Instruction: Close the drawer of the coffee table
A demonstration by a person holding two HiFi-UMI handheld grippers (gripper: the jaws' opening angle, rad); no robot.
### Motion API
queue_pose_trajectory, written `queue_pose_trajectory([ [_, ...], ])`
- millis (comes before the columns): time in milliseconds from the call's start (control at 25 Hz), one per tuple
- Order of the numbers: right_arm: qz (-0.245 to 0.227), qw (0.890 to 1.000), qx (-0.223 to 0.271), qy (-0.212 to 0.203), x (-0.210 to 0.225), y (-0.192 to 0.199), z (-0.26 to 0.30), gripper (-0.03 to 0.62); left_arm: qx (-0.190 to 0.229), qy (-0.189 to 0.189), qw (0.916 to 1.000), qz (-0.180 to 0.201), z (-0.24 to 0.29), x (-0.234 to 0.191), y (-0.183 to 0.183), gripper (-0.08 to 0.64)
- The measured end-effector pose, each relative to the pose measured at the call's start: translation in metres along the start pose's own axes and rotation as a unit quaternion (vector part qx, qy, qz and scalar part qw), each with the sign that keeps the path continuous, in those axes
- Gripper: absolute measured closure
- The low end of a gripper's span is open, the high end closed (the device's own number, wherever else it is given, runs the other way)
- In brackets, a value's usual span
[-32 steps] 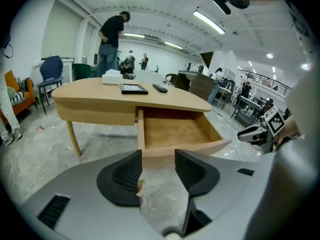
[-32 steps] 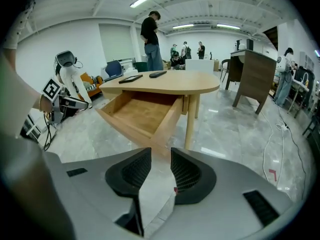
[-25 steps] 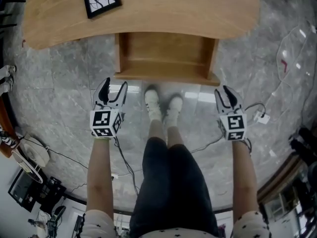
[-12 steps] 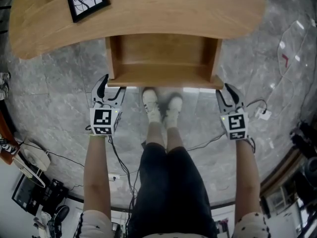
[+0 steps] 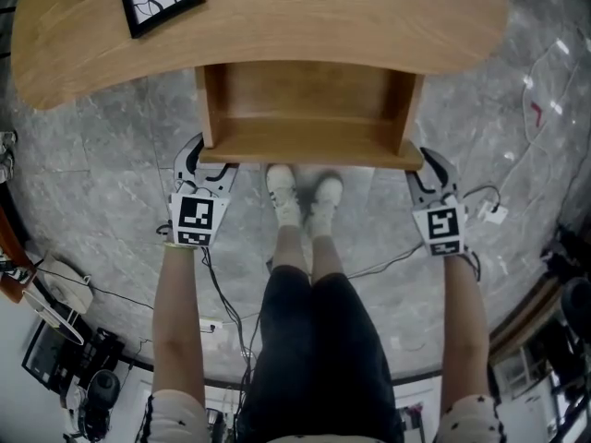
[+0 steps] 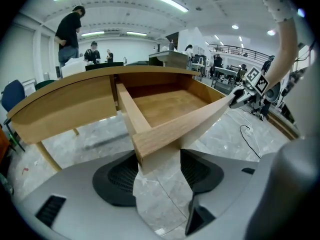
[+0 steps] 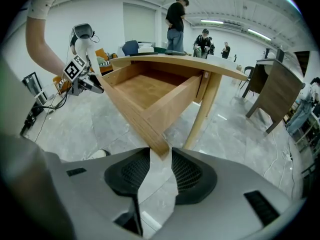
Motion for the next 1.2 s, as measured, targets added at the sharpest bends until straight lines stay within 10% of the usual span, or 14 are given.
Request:
queue_pose_trajectory([
  [1200, 0.009, 0.999, -0.034, -0.002, 0.0002, -0.0062, 0.0011, 0.468, -0.026, 0.004, 0.9997, -0.001, 0.0002, -0.0003, -0.0035, 0.291],
])
Point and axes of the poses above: the fingertips, and each gripper's own axes: z forward along the fingers, x to its right, y out of its underside, the point moved 7 cm from there along -z, backward along the fingers, and after that the axes turned 15 degrees about -z, right-handed, at the moved point
